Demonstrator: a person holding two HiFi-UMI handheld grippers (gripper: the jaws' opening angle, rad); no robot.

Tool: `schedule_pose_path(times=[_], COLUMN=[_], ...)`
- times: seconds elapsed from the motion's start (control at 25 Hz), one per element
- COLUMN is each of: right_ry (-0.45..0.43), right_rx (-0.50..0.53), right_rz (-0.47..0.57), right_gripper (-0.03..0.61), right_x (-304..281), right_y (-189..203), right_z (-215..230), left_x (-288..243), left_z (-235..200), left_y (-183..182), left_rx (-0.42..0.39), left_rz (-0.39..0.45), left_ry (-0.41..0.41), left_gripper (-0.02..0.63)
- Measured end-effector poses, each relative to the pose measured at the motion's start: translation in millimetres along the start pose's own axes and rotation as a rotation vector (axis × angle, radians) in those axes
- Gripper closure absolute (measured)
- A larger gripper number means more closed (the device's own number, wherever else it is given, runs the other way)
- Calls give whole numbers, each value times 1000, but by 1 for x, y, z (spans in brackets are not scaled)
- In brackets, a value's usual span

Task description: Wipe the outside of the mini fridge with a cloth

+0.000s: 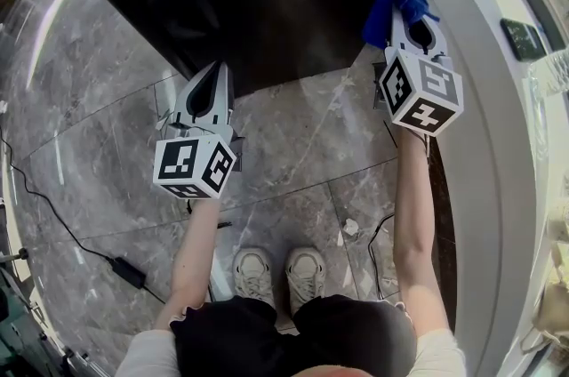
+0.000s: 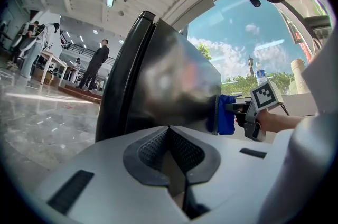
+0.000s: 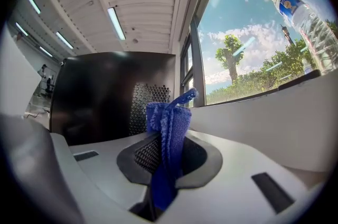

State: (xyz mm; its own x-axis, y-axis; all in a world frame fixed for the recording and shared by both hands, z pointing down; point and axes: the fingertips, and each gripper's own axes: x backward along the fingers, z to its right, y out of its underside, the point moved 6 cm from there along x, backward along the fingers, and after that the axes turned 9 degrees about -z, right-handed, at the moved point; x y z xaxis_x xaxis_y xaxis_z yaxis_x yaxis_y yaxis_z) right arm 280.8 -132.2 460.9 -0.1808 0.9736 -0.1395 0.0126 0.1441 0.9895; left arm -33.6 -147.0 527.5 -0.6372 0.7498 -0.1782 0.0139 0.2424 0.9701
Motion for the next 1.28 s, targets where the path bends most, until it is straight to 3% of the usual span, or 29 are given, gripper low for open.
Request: schedule_pose_path(times=[0.8, 1.04, 1.28], right_ry=[27, -71, -285], right_rx=[20, -64, -72], right_rz=[-19, -9, -39], right_gripper=[514, 514, 514], right_x=[0, 22, 41], right_y=[8, 12, 23], right_z=[21, -9, -88], left_x=[-5, 0, 19], left_z=[-1, -1, -15], left_y=[3, -1, -4], left_rx=[-13, -11, -4], left_rz=[1, 15, 45], left_ry=[-9, -9, -46], left_gripper=[611, 611, 611])
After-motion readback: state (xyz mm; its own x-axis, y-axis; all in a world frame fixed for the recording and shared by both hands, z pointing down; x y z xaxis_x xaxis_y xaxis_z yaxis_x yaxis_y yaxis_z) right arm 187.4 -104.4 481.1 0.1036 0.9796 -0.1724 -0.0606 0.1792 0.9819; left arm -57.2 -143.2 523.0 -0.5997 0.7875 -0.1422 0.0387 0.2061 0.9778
